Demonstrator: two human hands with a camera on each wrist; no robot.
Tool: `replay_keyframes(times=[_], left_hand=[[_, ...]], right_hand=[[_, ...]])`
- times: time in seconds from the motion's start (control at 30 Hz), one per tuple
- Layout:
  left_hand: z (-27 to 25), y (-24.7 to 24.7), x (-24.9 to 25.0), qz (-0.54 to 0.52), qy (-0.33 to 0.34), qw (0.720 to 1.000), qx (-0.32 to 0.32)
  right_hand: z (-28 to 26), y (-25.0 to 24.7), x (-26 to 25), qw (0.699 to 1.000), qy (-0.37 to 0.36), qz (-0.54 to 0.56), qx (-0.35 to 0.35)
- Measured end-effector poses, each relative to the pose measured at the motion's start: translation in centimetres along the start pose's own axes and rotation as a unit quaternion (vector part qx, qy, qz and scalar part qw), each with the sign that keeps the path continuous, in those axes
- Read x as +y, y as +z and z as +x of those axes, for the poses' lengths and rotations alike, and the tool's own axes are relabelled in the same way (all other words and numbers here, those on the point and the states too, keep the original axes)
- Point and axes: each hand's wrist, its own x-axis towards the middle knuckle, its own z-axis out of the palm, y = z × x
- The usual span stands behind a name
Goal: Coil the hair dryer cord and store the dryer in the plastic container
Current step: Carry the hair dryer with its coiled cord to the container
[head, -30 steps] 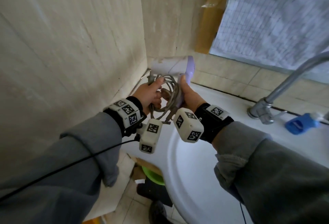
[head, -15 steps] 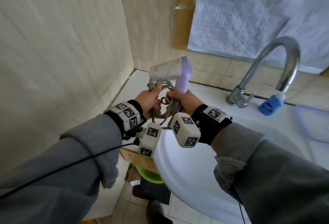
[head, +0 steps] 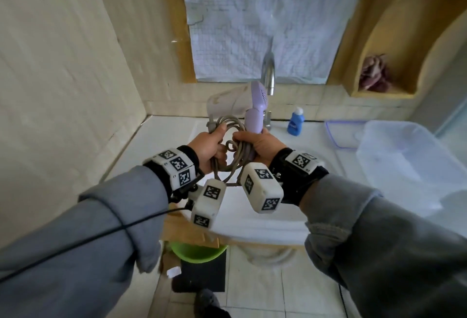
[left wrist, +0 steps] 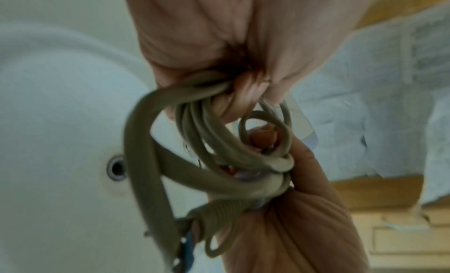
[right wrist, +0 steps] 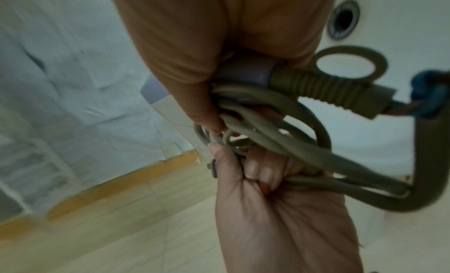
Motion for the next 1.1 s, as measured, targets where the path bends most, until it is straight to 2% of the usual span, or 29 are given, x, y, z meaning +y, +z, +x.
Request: replay_keyframes(times=[0.3, 0.43, 0.57, 0.73, 0.9, 1.0, 1.1], left_hand=[[-1.5, 15.3, 0.3, 0.037, -0.009, 0.991, -0.131], [-0.1, 21.8, 0.7, 0.053, -0.021, 0.983, -0.172], [3.0, 28.1, 0.4, 0.065, -0.040, 0.972, -0.222], [7.5, 34.7, -0.1, 0.100, -0.083, 0.953, -0.275], [11.3, 38.2, -0.9, 0.192, -0.128, 0.922, -0.310], [13.5, 39.5, -1.5, 0.293, -0.097, 0.901, -0.304], [15.1, 40.3, -2.2, 0.399, -0.064, 0.865, -0.298]], right_hand=[[-8.2, -12.0, -6.5, 0.986, -0.093, 0.019, 0.136], [-9.3, -17.0, -9.3, 0.974, -0.117, 0.028, 0.194], [-9.2, -22.4, -12.3, 0.962, -0.110, -0.010, 0.249], [-7.6, -28.4, -15.5, 0.942, -0.055, -0.065, 0.326], [-6.8, -32.1, -17.4, 0.937, 0.086, -0.119, 0.317], [-5.7, -34.4, -18.1, 0.928, 0.143, -0.153, 0.308], [-4.5, -35.9, -18.4, 0.922, 0.169, -0.171, 0.305]])
